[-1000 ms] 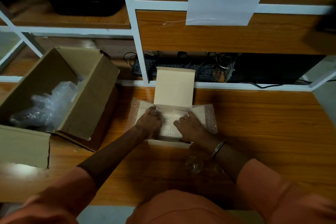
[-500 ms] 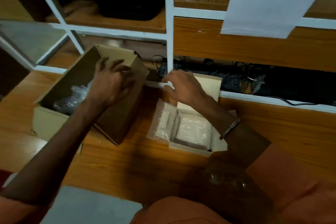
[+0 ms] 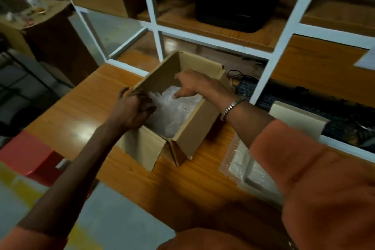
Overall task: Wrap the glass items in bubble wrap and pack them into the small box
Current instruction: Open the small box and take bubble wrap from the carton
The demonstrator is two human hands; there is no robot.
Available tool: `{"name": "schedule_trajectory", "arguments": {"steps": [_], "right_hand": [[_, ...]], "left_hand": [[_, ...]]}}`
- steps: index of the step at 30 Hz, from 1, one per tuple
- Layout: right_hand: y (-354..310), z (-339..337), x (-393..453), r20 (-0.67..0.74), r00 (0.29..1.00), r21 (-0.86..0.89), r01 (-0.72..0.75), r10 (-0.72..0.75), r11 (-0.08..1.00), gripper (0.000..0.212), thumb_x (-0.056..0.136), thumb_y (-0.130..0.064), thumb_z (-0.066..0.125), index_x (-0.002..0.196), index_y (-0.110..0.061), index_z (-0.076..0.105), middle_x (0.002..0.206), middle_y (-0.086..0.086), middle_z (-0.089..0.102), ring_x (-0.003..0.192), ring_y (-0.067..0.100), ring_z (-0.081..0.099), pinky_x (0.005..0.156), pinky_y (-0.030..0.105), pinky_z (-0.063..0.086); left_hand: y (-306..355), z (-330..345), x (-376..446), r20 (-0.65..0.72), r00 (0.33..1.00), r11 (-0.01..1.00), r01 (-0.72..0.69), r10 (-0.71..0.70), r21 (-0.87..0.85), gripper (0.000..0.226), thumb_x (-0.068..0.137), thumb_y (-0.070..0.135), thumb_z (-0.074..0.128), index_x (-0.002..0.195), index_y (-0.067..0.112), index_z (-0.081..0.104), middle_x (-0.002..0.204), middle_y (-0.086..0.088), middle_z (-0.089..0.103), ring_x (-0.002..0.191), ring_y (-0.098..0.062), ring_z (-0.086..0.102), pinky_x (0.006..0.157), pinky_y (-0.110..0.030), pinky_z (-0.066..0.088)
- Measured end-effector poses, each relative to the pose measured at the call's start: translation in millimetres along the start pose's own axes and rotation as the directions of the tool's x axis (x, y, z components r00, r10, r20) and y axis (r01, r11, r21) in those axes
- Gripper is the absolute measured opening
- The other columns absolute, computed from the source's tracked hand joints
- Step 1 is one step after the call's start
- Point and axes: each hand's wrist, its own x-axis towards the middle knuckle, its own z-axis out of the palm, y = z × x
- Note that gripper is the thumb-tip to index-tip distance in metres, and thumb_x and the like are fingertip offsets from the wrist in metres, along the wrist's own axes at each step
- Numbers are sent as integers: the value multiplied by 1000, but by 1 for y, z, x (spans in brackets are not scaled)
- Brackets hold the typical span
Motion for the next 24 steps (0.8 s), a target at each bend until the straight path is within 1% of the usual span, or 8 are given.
{"name": "schedule_trajectory", "arguments": {"steps": [2,4,7,10,14,17,20,24], "right_hand": [[1,13,21,128,990,24,-60,57,998,99,79,-69,80,154,-13,47,154,11,55,134,35,58,105,50,53],[0,23,28,168,984,52,-77,67,996,89,78,-65,83,146,-13,56,145,11,63,124,33,63,101,49,55],[-1,21,24,45,999,135,-27,22,991,50,81,-45,89,118,-17,72,116,6,75,99,24,69,87,41,59],[6,-1,9,-75,997,293,32,-11,956,41,76,-35,94,108,-18,74,106,0,73,95,19,69,74,33,52],[25,-35,-19,-184,983,583,133,-30,802,33,87,-15,86,118,-13,75,102,0,77,94,13,74,75,24,58],[47,-40,-36,-293,955,659,161,54,735,31,94,-6,77,124,-13,74,107,9,78,88,13,76,68,13,56],[70,-38,-50,-360,917,692,139,172,709,39,97,-13,76,136,-18,69,117,3,78,95,2,73,75,17,57],[74,-35,-63,-281,944,653,55,174,756,75,87,-40,87,151,-21,52,143,5,64,122,15,64,102,38,58]], "left_hand": [[-5,3,3,-2,1000,998,-9,9,-61,66,92,66,37,134,28,71,144,1,67,139,-22,57,125,-47,19],[-6,2,6,3,1000,997,-13,13,-77,65,91,65,41,135,26,70,145,1,67,139,-22,56,123,-45,21],[-3,5,14,3,999,999,-51,51,-18,51,99,56,58,137,24,67,150,-1,62,144,-22,50,121,-48,22],[10,6,27,-50,998,999,-46,46,5,59,101,62,53,143,20,62,149,-6,63,143,-26,52,117,-52,33],[36,0,51,-177,981,986,-108,85,-126,63,98,60,64,140,15,55,127,-12,70,109,-29,69,88,-46,58],[48,-7,65,-282,955,967,-156,95,-202,44,97,42,71,132,17,60,110,-5,73,83,-21,70,70,-41,60],[57,-12,74,-366,929,960,-144,47,-241,29,100,31,71,125,17,70,111,-4,78,85,-21,73,69,-33,57],[60,-14,79,-350,930,923,-36,-109,-383,26,103,35,67,123,19,71,108,0,77,84,-14,72,66,-27,55]]}}
